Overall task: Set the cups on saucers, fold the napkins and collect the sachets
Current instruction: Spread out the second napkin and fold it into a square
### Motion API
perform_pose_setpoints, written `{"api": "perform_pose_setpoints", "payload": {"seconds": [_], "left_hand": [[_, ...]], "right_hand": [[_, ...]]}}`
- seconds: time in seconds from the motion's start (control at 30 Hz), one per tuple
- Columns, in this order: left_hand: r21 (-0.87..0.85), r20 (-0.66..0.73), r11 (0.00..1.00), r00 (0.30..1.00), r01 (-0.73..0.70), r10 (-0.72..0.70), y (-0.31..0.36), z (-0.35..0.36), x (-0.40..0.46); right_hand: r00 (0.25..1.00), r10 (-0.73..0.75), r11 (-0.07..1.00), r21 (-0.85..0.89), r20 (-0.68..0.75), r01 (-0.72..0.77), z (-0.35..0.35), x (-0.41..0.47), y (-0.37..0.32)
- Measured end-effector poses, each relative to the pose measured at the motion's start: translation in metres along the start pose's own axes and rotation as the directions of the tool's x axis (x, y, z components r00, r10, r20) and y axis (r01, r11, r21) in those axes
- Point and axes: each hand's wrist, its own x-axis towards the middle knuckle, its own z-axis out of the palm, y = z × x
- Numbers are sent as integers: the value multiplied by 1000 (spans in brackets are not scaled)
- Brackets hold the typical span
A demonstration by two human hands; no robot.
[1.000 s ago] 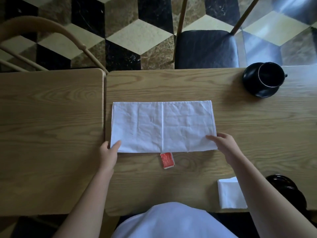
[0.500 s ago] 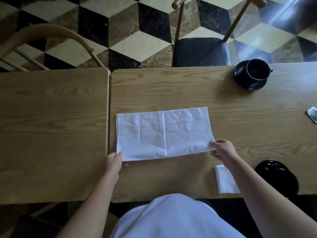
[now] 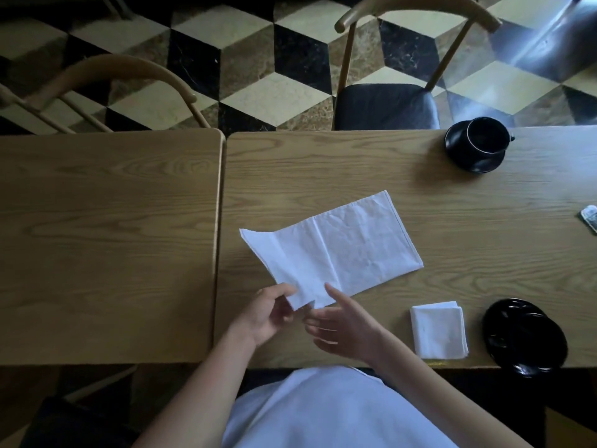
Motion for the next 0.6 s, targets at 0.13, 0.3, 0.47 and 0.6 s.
{"api": "perform_pose_setpoints", "payload": {"seconds": [0.13,0.3,0.47,0.6], "left_hand": [[321,-49,945,996,-57,77,8,9,1],[5,-227,996,970,-91,90,40,3,20],[-127,-269,976,953,-180,141,111,15,28],[-117,-77,948,954,-297,290,189,65,5]], "right_hand": [[986,-165,978,128,-9,165,22,-6,1],[956,-285,940,174,-75,294,26,-15,-9],[819,-553,831,-33,-154,555,29,-62,-65],[681,-707,696,-18,-190,718,42,-118,-158]]}}
